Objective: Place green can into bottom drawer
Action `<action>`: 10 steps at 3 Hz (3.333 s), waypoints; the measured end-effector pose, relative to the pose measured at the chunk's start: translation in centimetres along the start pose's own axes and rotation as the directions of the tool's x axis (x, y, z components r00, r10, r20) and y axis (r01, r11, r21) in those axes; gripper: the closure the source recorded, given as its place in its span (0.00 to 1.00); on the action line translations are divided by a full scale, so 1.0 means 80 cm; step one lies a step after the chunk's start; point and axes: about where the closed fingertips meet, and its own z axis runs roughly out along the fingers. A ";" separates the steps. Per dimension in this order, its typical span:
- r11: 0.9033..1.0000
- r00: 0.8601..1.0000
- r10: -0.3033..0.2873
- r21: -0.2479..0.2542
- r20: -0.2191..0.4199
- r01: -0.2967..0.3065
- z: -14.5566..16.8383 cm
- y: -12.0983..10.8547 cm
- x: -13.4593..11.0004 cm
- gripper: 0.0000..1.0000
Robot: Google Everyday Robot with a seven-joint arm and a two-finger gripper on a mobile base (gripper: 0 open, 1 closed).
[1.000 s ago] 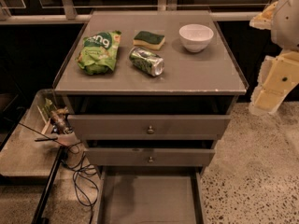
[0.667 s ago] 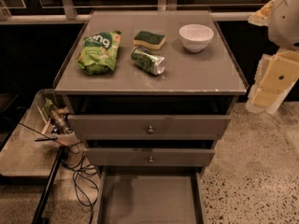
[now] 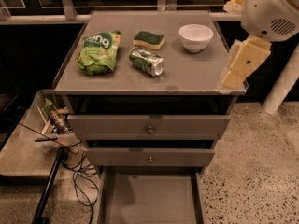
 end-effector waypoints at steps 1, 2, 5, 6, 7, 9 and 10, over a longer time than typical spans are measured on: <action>0.999 0.996 0.041 0.001 0.084 -0.042 0.031 -0.024 -0.010 0.00; 0.996 0.987 0.083 0.031 0.136 -0.088 0.081 -0.058 -0.015 0.00; 0.999 0.990 0.041 -0.017 0.132 -0.039 0.153 -0.061 -0.072 0.00; 0.994 0.987 0.096 -0.059 0.130 -0.089 0.187 -0.065 -0.088 0.00; 0.988 0.984 0.139 -0.086 0.110 -0.130 0.218 -0.067 -0.098 0.00; 0.974 0.976 0.209 -0.102 0.068 -0.202 0.297 -0.084 -0.094 0.00; 0.967 0.964 0.243 -0.105 0.110 -0.232 0.328 -0.103 -0.089 0.00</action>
Offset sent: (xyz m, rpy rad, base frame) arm 0.1117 0.0195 -0.0479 0.2050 -0.0677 -0.0568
